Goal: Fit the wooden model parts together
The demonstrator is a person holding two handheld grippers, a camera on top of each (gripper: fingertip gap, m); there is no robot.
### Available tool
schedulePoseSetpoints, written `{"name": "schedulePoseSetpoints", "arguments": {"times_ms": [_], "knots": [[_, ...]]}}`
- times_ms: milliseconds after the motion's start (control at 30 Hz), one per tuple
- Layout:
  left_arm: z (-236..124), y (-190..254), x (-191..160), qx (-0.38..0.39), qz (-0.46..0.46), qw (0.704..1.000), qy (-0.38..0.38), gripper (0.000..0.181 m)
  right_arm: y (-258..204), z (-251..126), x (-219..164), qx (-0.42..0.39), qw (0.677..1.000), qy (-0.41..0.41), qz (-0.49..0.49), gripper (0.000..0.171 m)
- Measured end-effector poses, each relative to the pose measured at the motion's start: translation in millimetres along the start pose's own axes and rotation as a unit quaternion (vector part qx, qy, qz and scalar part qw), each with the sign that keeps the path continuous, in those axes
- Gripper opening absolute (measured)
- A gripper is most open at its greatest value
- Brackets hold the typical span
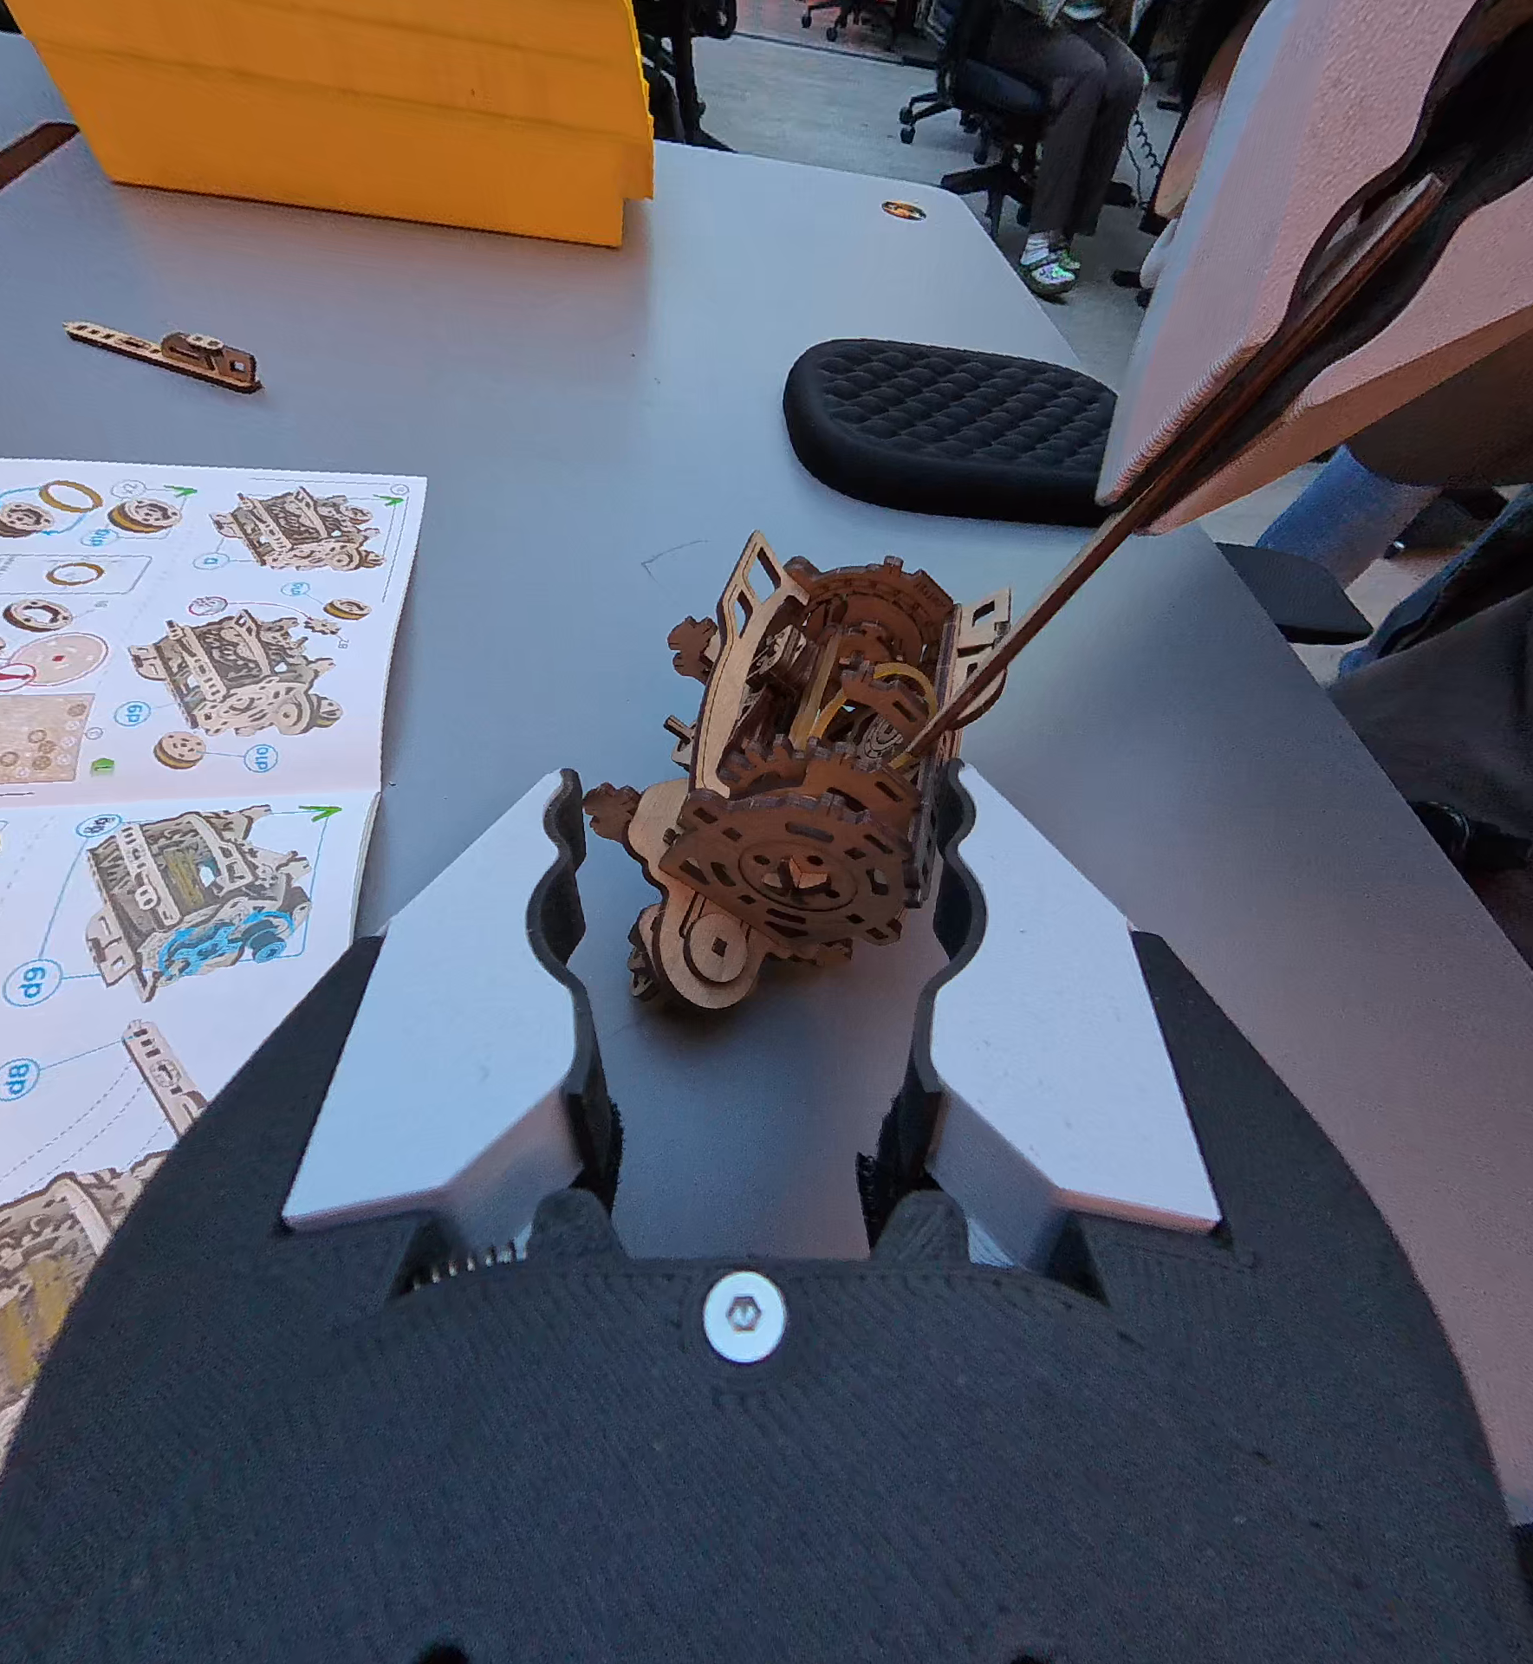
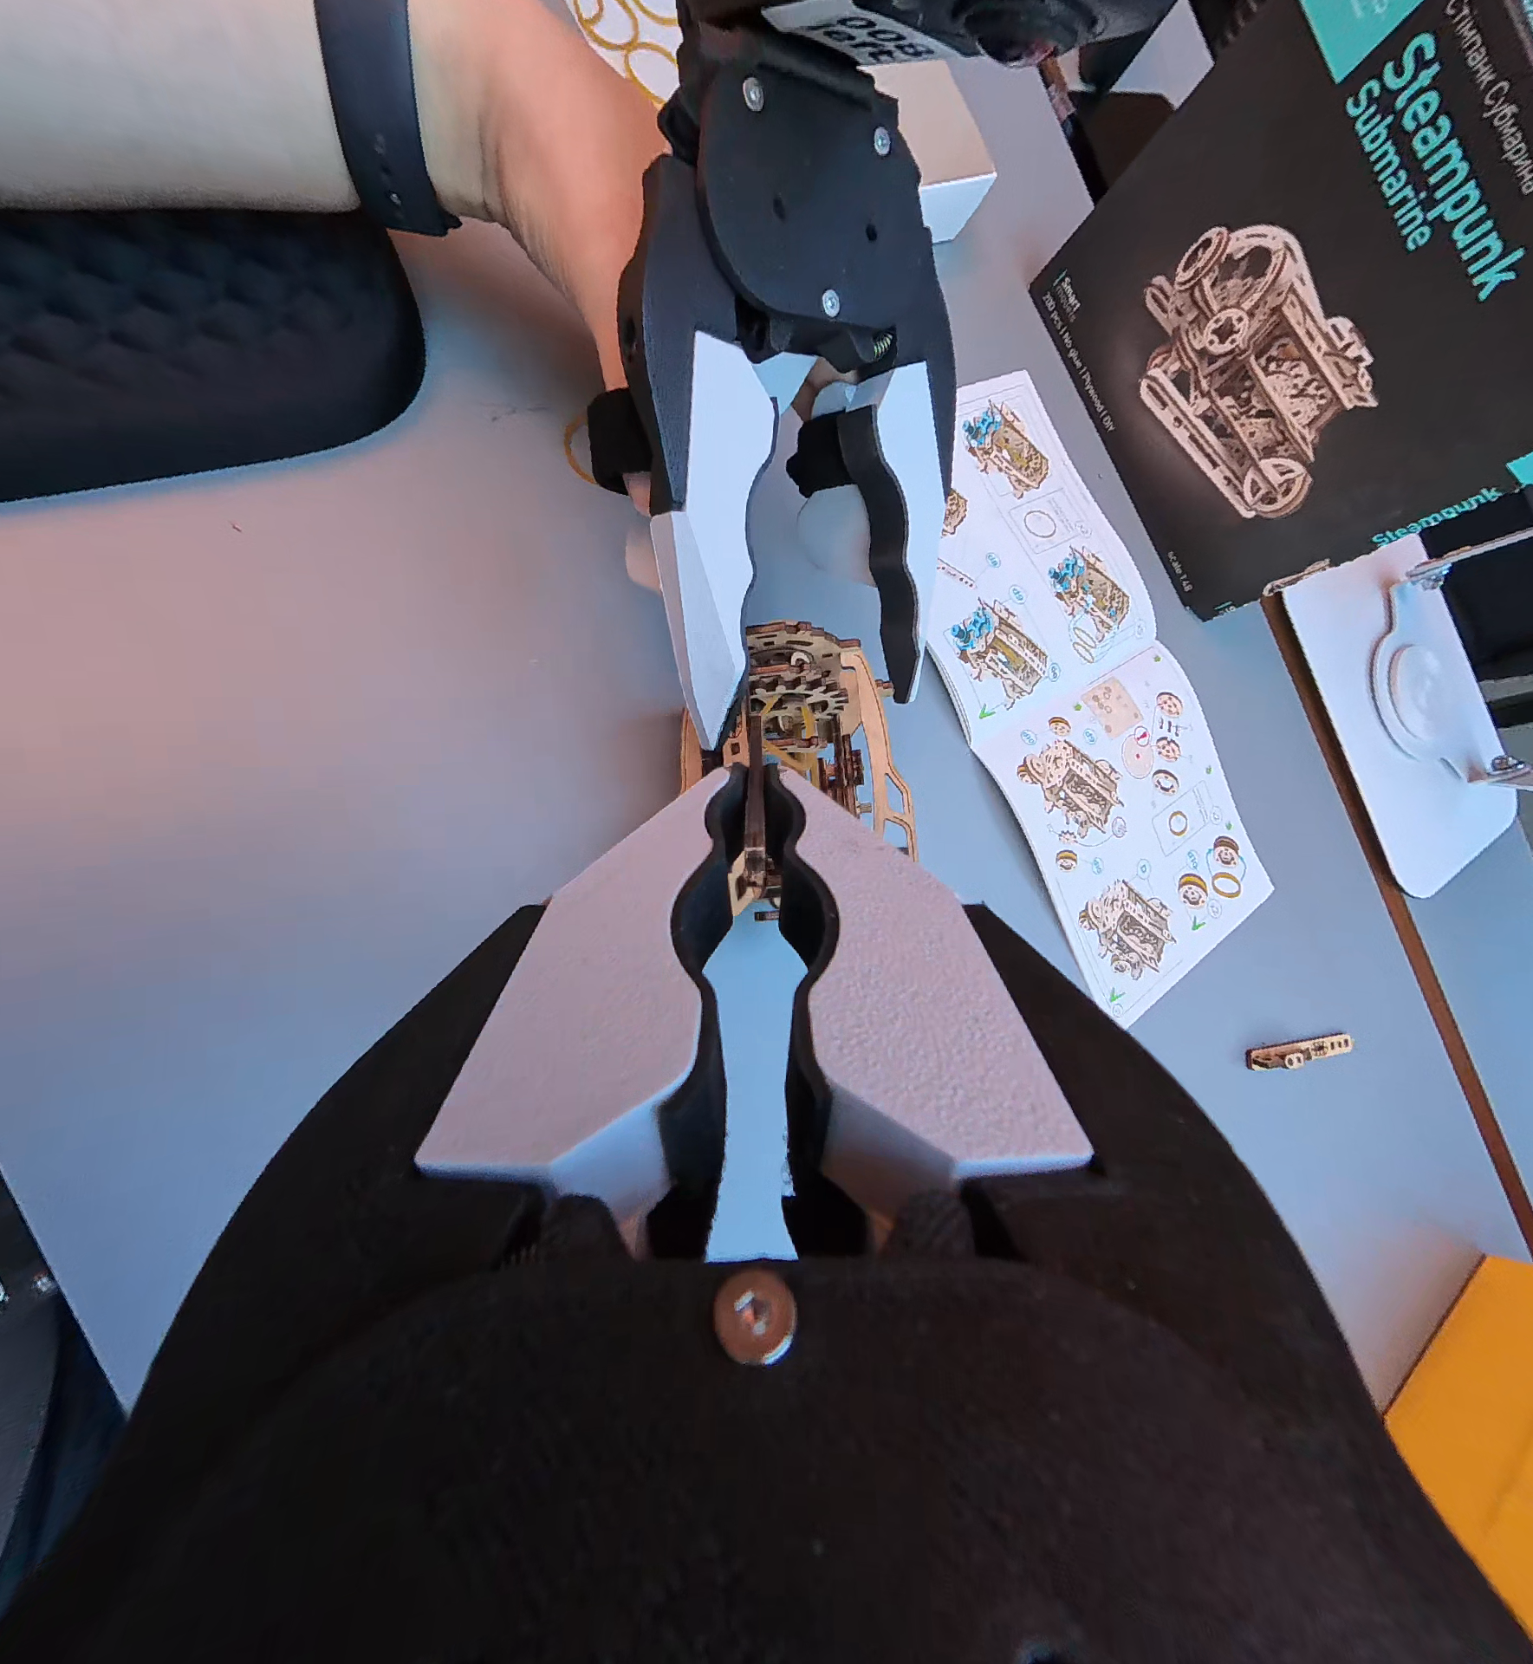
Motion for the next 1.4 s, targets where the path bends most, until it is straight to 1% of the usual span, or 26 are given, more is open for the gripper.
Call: {"name": "schedulePoseSetpoints", "arguments": {"times_ms": [33,400,967,1133,1267,1400], "knots": [[0,0,0,0.001,0.002,1.000,-0.001,0.078,0,0,1,0.000,1.000,-0.003,-0.002,0.000],[-2,-1,-1,0.001,-0.002,1.000,-0.001,0.078,-4,-4,3,0.001,1.000,-0.013,-0.010,0.000],[-2,0,0,0.002,0.003,1.000,-0.002,0.078,8,1,8,-0.012,1.000,-0.016,-0.015,0.000],[-2,0,0,0.001,0.001,1.000,-0.002,0.078,14,6,7,0.018,1.000,-0.020,0.009,0.000],[-2,0,0,0.001,0.002,1.000,-0.002,0.078,24,7,5,0.058,0.997,-0.019,0.042,0.000],[-2,0,0,0.001,0.002,1.000,-0.002,0.078,33,8,5,0.069,0.996,-0.013,0.059,0.000]]}}
Point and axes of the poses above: each gripper's, where its closed fingertips meet, z out along the fingers, x out of its top, y = z × x across the jaws, the point moved 7 cm from there along -z, back along the fingers, and after that the axes turned 13 degrees about z, right-handed, at the moved point
